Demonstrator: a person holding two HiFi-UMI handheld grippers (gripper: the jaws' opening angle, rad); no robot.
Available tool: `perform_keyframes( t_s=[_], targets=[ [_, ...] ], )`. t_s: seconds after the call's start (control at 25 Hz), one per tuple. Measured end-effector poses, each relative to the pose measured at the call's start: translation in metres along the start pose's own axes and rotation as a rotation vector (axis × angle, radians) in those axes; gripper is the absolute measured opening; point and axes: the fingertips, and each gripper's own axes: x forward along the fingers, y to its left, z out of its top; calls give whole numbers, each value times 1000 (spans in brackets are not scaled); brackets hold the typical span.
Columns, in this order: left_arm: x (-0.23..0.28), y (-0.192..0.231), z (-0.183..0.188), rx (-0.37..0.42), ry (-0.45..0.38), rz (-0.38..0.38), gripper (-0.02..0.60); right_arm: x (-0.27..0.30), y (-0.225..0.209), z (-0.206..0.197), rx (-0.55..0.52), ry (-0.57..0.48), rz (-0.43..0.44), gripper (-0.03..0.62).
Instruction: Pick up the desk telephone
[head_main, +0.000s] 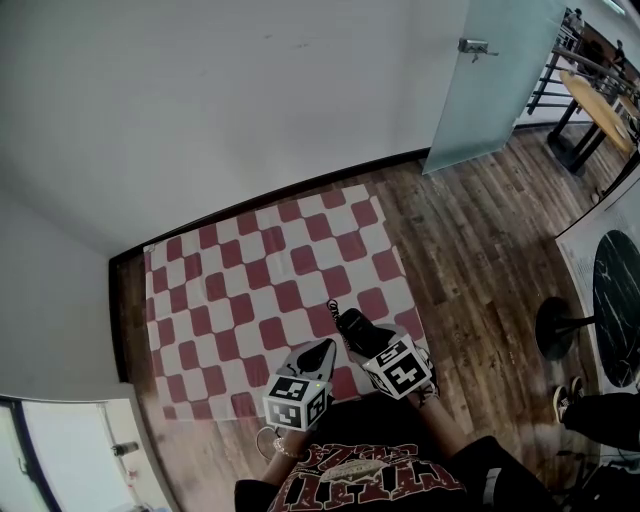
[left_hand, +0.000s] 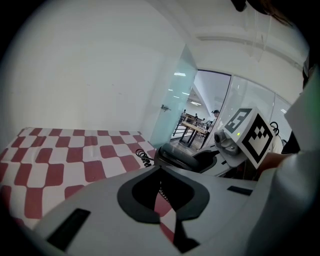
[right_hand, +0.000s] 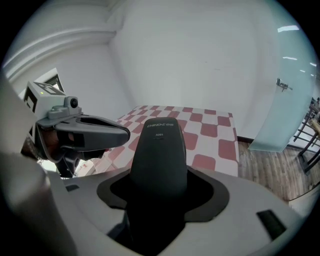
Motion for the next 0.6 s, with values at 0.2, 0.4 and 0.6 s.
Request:
perform_keyframes(
  t_s=[0.2,0.4,0.6],
  targets=[
    [2,1,-1,1,12,3,6,-10,4,11,-8,-9,13,282],
    [4,-1,-3,5,24,0,6,-24,9,24,-26,-26,21,282],
    [6,0,-4,2,31,0,6,-32,14,33,-43,-25,37,282]
  ],
)
